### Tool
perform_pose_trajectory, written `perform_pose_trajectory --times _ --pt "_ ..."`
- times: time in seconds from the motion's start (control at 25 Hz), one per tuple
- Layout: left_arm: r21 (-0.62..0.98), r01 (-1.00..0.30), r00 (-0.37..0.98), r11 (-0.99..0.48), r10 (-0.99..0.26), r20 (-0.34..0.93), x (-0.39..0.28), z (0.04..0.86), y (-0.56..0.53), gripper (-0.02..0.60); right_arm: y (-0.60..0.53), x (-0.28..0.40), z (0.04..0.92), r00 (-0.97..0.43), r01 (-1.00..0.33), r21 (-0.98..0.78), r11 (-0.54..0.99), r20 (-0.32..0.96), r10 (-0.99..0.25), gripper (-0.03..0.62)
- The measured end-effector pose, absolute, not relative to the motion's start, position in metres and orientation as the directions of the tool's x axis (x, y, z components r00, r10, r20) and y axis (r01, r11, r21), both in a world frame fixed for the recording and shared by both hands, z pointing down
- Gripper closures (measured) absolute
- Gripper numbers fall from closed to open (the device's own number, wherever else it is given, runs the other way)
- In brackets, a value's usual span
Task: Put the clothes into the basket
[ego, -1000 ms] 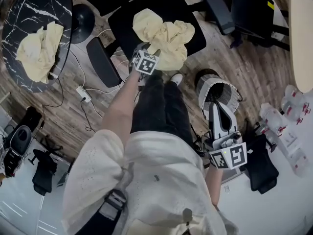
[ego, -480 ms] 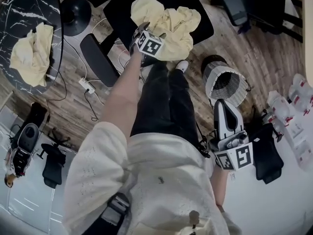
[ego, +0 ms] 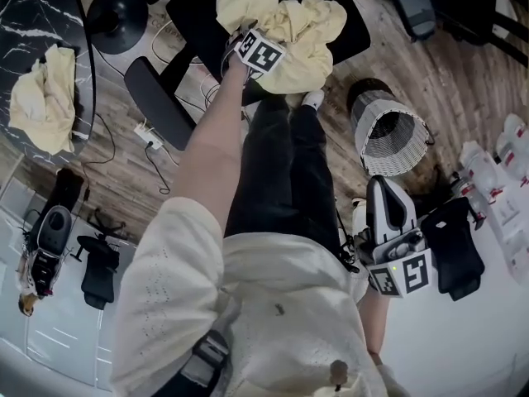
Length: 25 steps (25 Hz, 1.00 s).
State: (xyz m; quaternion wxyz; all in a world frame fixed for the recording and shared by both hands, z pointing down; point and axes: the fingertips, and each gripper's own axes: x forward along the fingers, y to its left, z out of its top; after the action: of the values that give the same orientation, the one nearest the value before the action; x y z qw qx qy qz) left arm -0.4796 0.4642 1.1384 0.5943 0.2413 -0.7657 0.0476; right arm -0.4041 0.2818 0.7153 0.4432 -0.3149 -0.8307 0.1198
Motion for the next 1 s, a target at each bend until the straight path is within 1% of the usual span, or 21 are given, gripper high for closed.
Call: perform_pose_trajectory --times 0.32,0.4,0.52,0.64,0.76,0.84,1.0 --pt "0.228 -0.441 -0.133 0.868 -0.314 0.94 -0.481 1.165 0.45 0.179 0.271 -0.404 0.741 -0.39 0.384 -0.483 0.787 0.688 0.612 0.586" --pt "0.239 -0.44 -0.118 0.865 -0.32 0.94 -0.477 1.17 0.446 0.215 0.269 -0.403 0.746 -0.388 0.378 -0.48 0.792 0.695 0.606 0.586" --pt "0.263 -0.427 -0.091 0.865 -0.33 0.939 -0.474 1.176 0.438 0.3 0.265 -0.4 0.75 -0.39 0.365 -0.479 0.798 0.7 0.598 0.586" --pt "0.28 -0.411 -0.08 0.868 -0.34 0.937 -0.473 1.176 0.43 0.356 0.261 -0.396 0.752 -0.392 0.356 -0.48 0.802 0.702 0.594 0.586" --pt "0.278 -0.416 -0.083 0.866 -0.341 0.936 -0.469 1.171 0.426 0.433 0.255 -0.392 0.75 -0.404 0.348 -0.478 0.807 0.7 0.589 0.586" --pt "0.261 -0.419 -0.096 0.869 -0.329 0.94 -0.467 1.166 0.425 0.458 0.25 -0.391 0.747 -0.418 0.344 -0.48 0.807 0.691 0.59 0.586" --pt "0.23 -0.401 -0.115 0.886 -0.298 0.948 -0.462 1.154 0.423 0.469 0.242 -0.385 0.739 -0.446 0.341 -0.485 0.805 0.671 0.593 0.586"
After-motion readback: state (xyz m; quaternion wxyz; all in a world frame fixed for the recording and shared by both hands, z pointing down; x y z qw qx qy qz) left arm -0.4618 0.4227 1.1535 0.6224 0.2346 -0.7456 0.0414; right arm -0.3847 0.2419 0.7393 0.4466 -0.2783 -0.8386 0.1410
